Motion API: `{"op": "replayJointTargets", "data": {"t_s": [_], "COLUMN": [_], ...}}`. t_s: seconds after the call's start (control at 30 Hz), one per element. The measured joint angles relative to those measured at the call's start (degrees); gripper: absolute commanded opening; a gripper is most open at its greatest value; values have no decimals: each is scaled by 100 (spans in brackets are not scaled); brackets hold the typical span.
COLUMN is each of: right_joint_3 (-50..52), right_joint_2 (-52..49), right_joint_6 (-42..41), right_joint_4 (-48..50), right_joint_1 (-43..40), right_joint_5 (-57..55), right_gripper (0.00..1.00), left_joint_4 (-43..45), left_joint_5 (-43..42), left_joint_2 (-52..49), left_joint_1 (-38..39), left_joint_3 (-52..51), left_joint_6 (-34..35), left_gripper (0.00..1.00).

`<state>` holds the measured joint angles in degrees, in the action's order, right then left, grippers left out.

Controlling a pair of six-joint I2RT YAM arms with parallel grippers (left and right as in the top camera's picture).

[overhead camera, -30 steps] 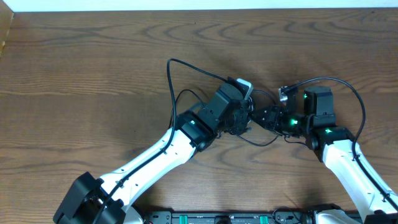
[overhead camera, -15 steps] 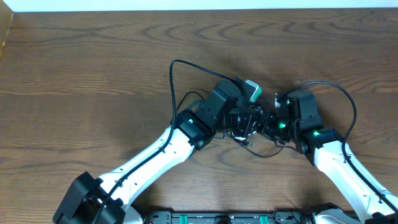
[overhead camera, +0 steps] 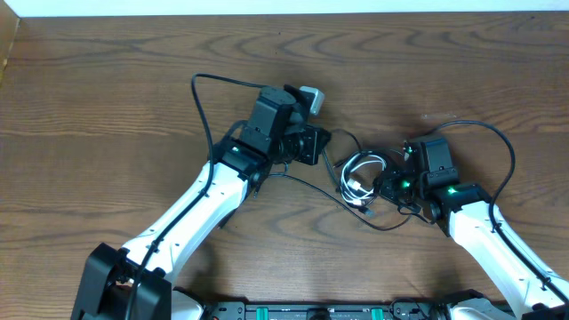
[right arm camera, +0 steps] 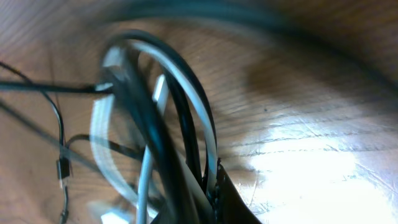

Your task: Untangle cables

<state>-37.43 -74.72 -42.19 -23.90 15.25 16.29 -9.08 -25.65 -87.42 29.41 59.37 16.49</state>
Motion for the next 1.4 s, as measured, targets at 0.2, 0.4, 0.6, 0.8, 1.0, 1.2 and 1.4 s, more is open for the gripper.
{"op": "replayJointTargets", "data": {"t_s": [0.2,0.4,0.6,0.8,1.0,1.2,1.4], "right_joint_3": [0,0,0,0,0,0,0], "right_joint_2": [0,0,0,0,0,0,0], "right_joint_6": [680,890,885,835,304,-387,-859], "right_joint_4": [81,181,640,667,664,662,660], "right_joint_1": [0,0,0,-2,-155,-348,-625], "right_joint_5": [741,1049,1126,1117,1108,1370,1939], "right_gripper": [1,1,1,1,2,1,1], "left_joint_4": [-315,-619,-693,-920,-1165,-1167,-1172], "left_joint_5": [481,575,258,-33,96,205,820], "left_joint_2": [52,52,52,52,52,52,55], "left_joint_1": [-76,-48,254,614,756,1008,1469], "left_joint_3": [0,0,0,0,0,0,0], "left_joint_6": [20,33,-20,-459,-1032,-1405,-1633], "left_gripper": [55,63,63,59,59,59,60]}}
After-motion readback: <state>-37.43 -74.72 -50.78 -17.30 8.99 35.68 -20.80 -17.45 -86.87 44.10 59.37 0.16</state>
